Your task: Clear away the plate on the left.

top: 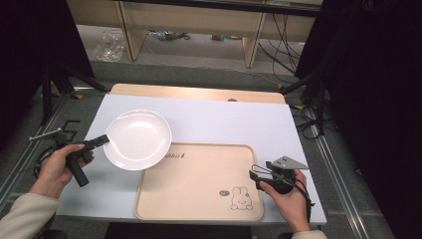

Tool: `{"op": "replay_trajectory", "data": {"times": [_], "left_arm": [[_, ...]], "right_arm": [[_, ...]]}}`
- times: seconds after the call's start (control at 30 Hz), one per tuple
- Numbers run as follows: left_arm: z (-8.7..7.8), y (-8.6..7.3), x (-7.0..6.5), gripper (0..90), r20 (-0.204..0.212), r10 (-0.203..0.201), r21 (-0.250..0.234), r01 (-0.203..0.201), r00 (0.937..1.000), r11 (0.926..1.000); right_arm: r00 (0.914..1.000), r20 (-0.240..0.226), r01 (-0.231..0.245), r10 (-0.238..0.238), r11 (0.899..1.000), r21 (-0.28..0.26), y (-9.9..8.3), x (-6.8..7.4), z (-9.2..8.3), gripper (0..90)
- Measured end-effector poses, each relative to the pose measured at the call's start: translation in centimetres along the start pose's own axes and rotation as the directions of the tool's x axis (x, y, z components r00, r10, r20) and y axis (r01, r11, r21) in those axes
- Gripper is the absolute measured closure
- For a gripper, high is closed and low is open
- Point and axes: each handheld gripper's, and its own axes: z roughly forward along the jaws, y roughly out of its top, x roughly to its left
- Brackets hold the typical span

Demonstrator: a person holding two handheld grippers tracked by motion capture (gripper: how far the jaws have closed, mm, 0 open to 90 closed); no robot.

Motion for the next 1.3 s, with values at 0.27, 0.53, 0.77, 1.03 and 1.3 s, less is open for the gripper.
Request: {"op": "replay_trajectory", "data": {"times": [0.27, 0.53, 0.77, 1.03, 1.3], "left_arm": [[0.3, -0.4, -0.3, 86.9, 0.015, 0.000, 0.016, -0.001, 0.9999, 0.9999], [0.6, -0.7, -0.6, 86.9, 0.012, 0.001, 0.033, -0.001, 0.9999, 0.9995], [0.8, -1.1, -0.9, 86.9, 0.014, -0.002, 0.051, 0.001, 0.9999, 0.9987], [1.2, -1.6, -1.3, 86.9, 0.018, 0.008, 0.079, -0.009, 0.9998, 0.9969], [1.5, -1.9, -1.4, 86.9, 0.022, 0.007, 0.097, -0.009, 0.9997, 0.9953]], "right_arm": [[1.0000, -0.002, 0.000, 0.000, 1.000, -0.002, 0.0, 0.0, 0.0, 26.3], [1.0000, 0.005, 0.002, -0.002, 1.000, 0.006, 0.0, 0.0, -0.1, 26.3], [1.0000, 0.005, 0.002, -0.002, 1.000, 0.005, 0.0, 0.0, -0.1, 26.3], [0.9998, -0.007, 0.019, -0.019, 1.000, 0.005, 0.1, -0.2, -0.1, 26.3], [0.9998, -0.004, 0.020, -0.020, 1.000, 0.007, 0.0, -0.2, -0.1, 26.3]]}}
